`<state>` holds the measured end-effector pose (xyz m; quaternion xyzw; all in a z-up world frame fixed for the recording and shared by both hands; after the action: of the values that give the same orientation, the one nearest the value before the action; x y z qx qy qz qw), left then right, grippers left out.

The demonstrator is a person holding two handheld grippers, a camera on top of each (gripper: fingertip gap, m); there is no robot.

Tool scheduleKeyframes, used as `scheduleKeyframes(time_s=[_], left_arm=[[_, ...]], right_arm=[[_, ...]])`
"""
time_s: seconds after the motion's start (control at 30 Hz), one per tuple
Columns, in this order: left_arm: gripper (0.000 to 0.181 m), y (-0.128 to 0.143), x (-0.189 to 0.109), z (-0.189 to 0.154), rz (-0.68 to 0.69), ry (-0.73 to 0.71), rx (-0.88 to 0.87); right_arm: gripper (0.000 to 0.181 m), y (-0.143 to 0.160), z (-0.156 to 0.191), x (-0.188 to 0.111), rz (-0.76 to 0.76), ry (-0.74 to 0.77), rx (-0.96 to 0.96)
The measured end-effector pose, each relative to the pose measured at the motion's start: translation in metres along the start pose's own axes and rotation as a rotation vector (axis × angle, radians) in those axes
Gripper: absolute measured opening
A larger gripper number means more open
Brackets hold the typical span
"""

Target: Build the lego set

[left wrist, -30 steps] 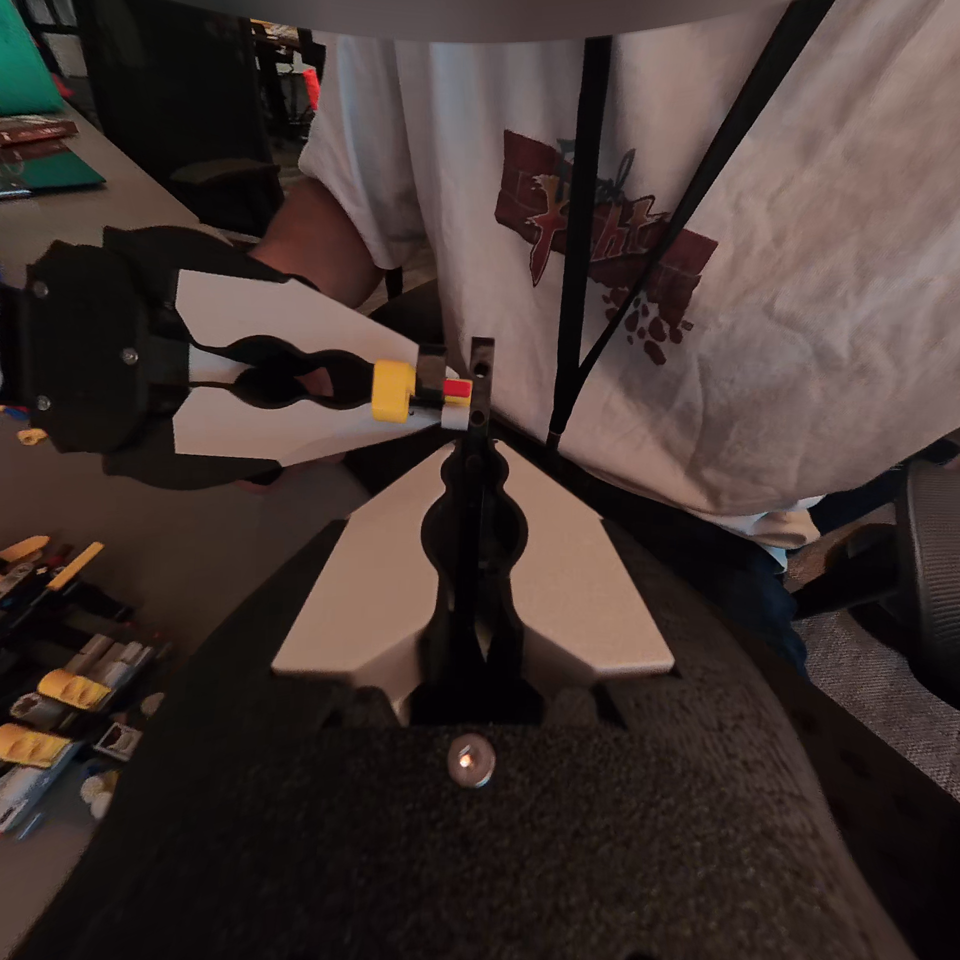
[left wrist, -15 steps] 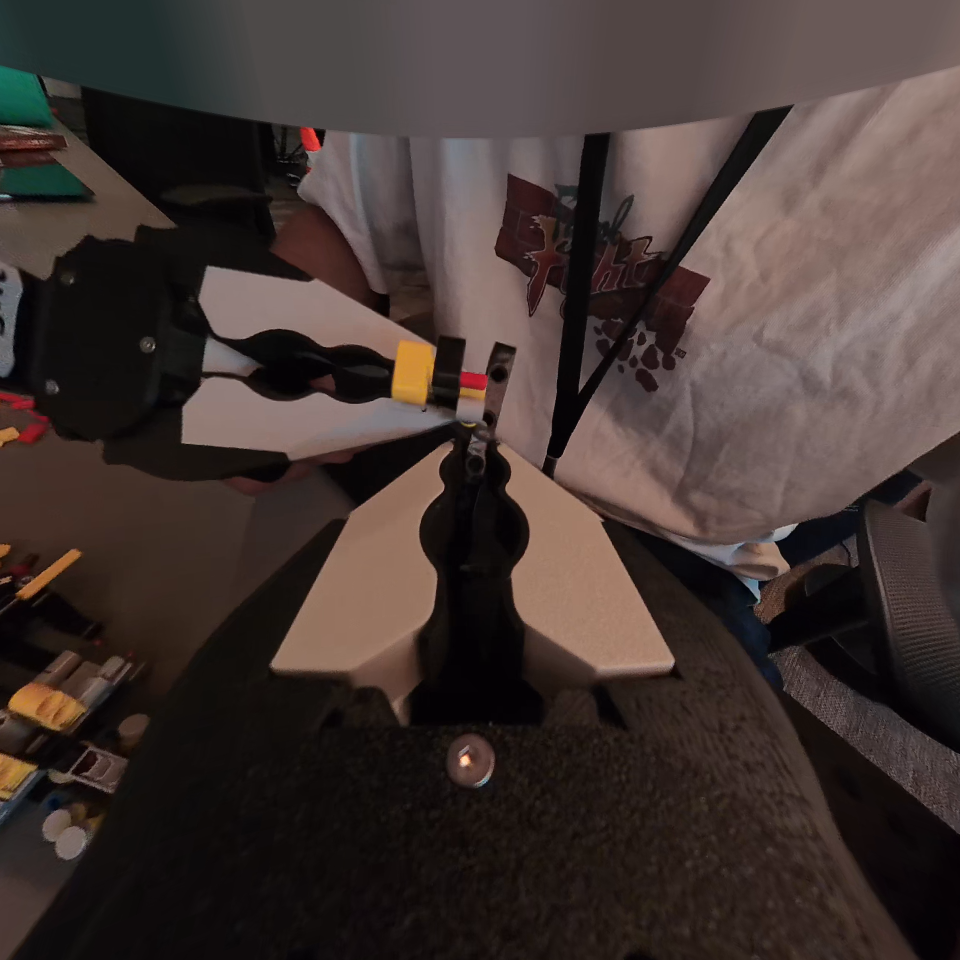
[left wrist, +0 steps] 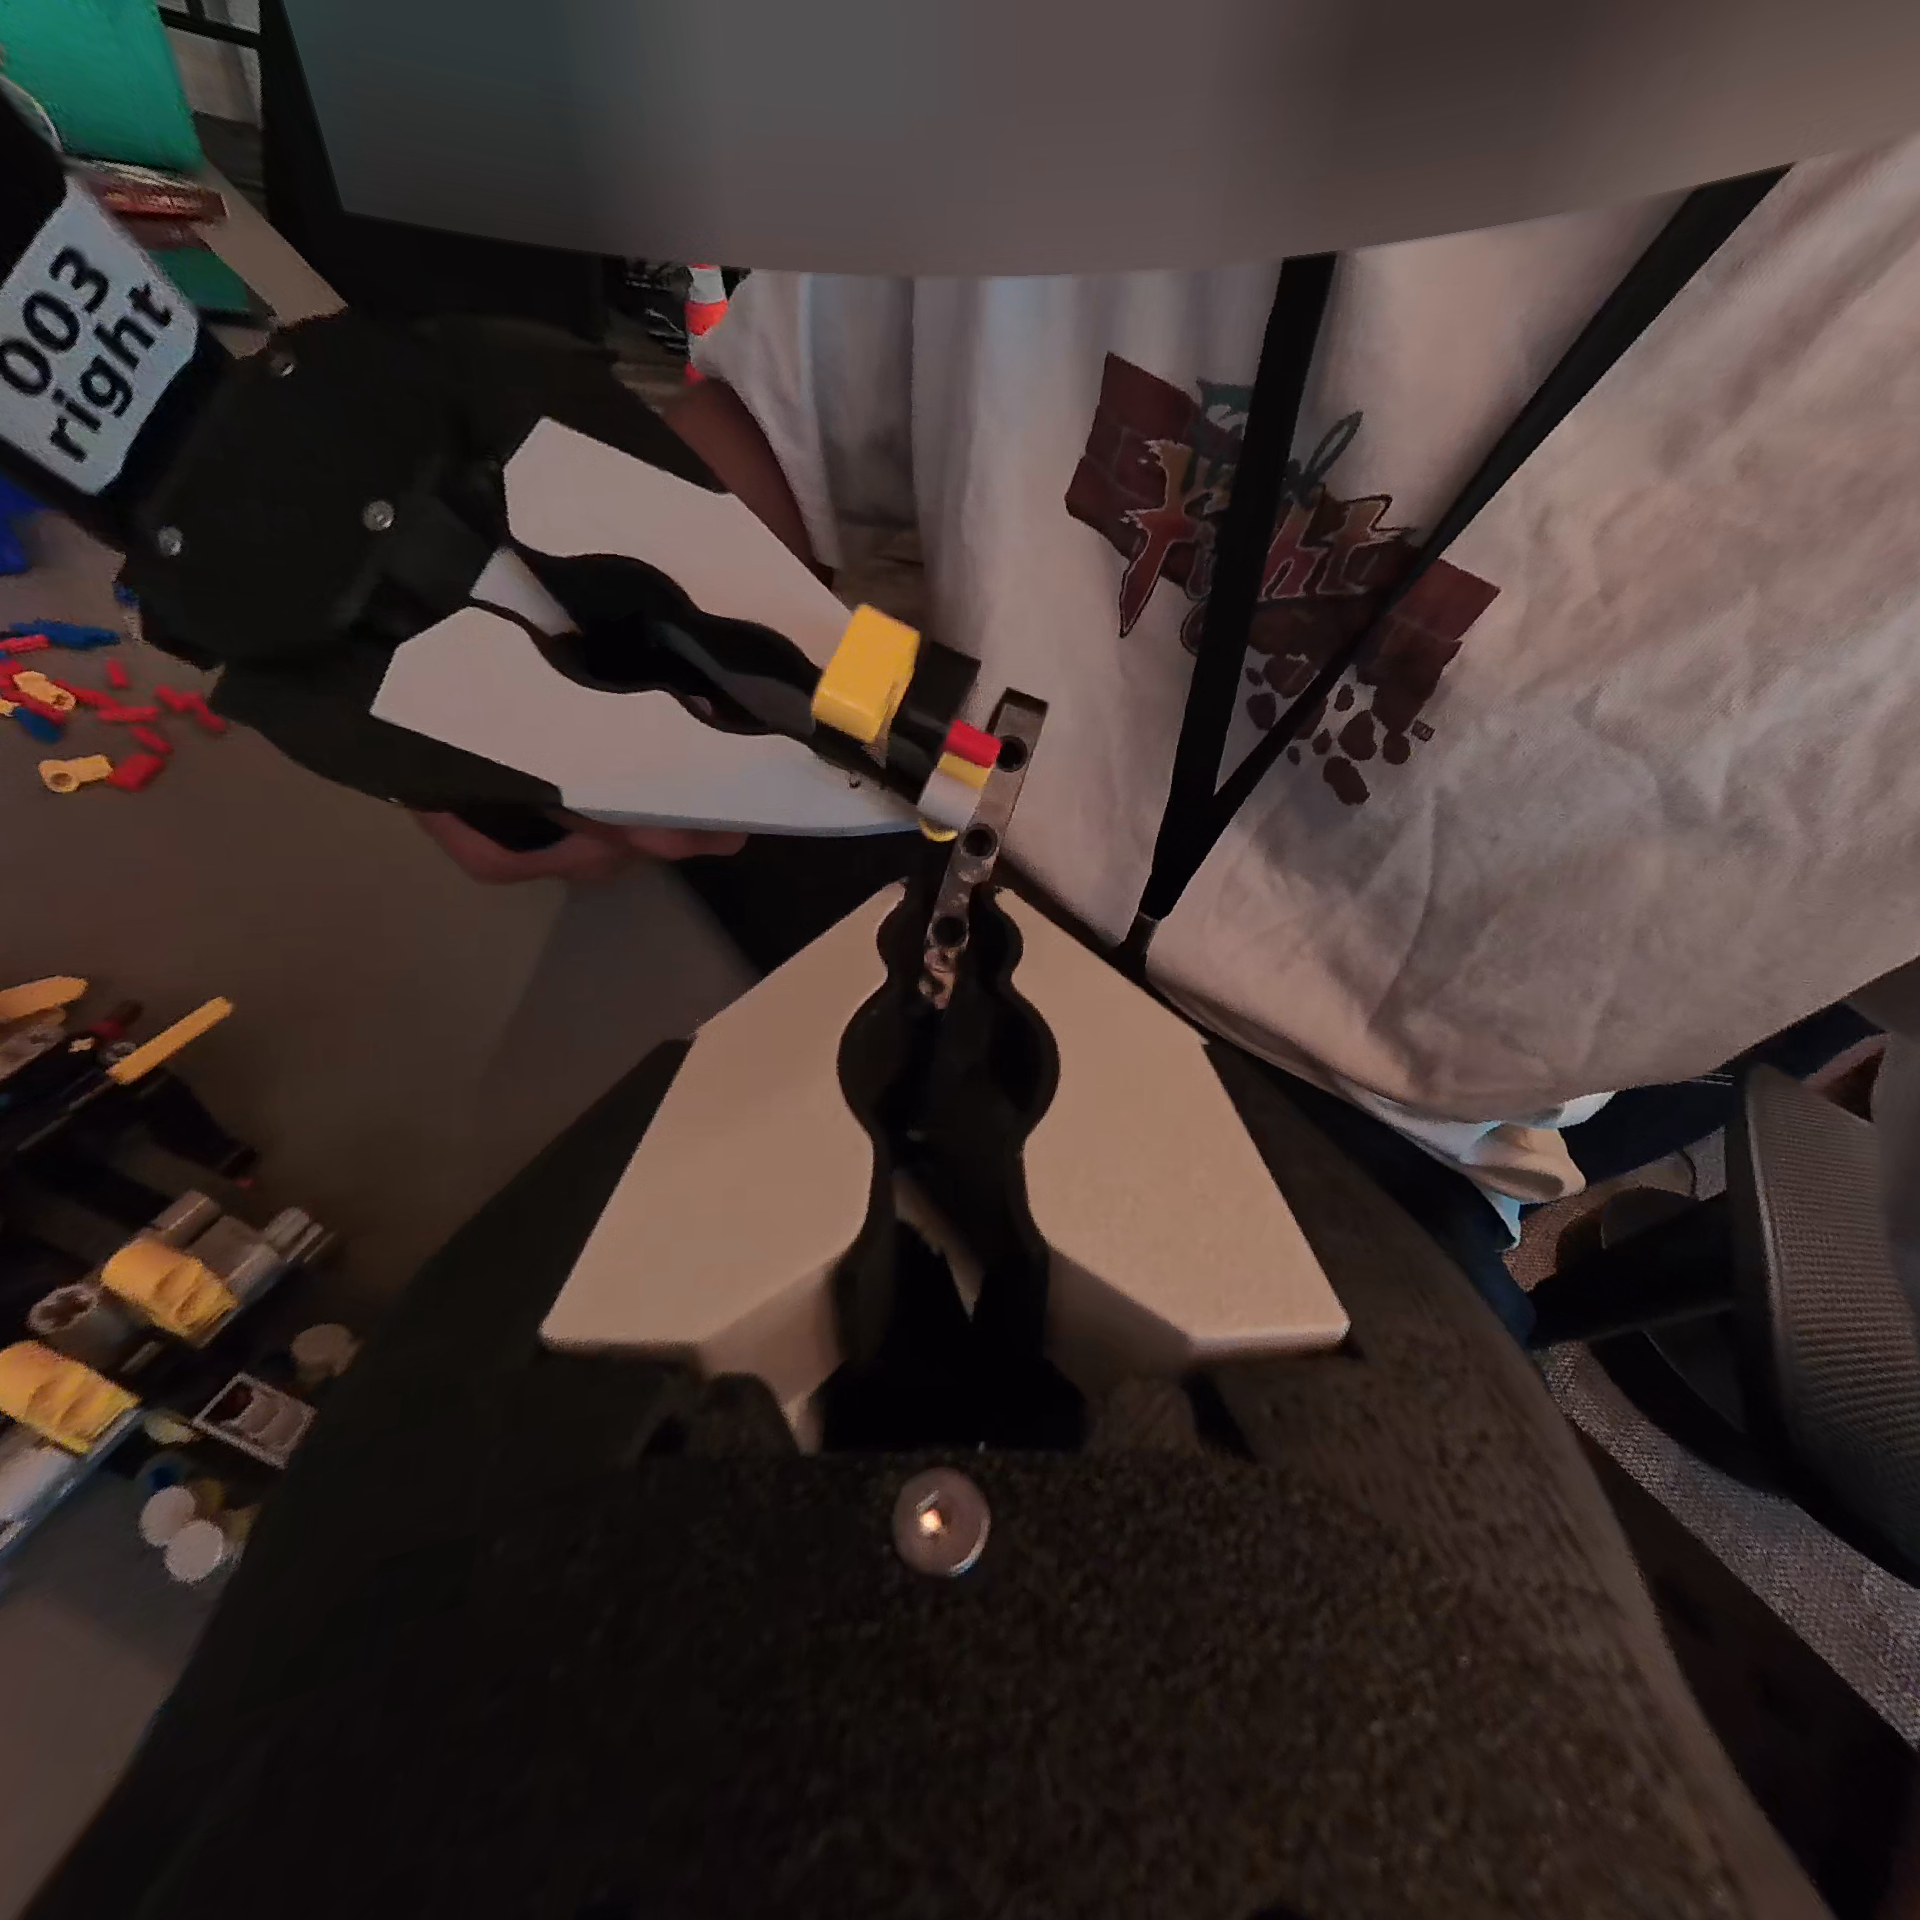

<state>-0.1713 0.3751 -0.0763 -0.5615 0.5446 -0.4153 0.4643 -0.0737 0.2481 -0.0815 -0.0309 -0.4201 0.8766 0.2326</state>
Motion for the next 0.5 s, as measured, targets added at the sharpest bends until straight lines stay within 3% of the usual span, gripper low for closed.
scheduleKeyframes(time_s=[0.3, 0.5], left_arm=[[0.010, -0.008, -0.001, 0.003, -0.071, 0.011, -0.065], [0.009, -0.016, -0.003, 0.010, -0.192, -0.004, -0.141]], right_arm=[[0.007, 0.001, -0.010, -0.003, -0.116, -0.144, 0.271], [0.007, -0.005, -0.013, -0.012, -0.243, -0.221, 0.368]])
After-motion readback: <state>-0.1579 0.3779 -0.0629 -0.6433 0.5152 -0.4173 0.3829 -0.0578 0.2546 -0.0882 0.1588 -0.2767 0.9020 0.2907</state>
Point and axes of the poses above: each gripper's, where its closed fingertips meet, x out along the fingers, y out of its underside, z = x × y across the jaws, the point moved 10 cm from there along -x, back along the fingers, and after that the axes turned 9 degrees about -z, right-handed, at the moved point
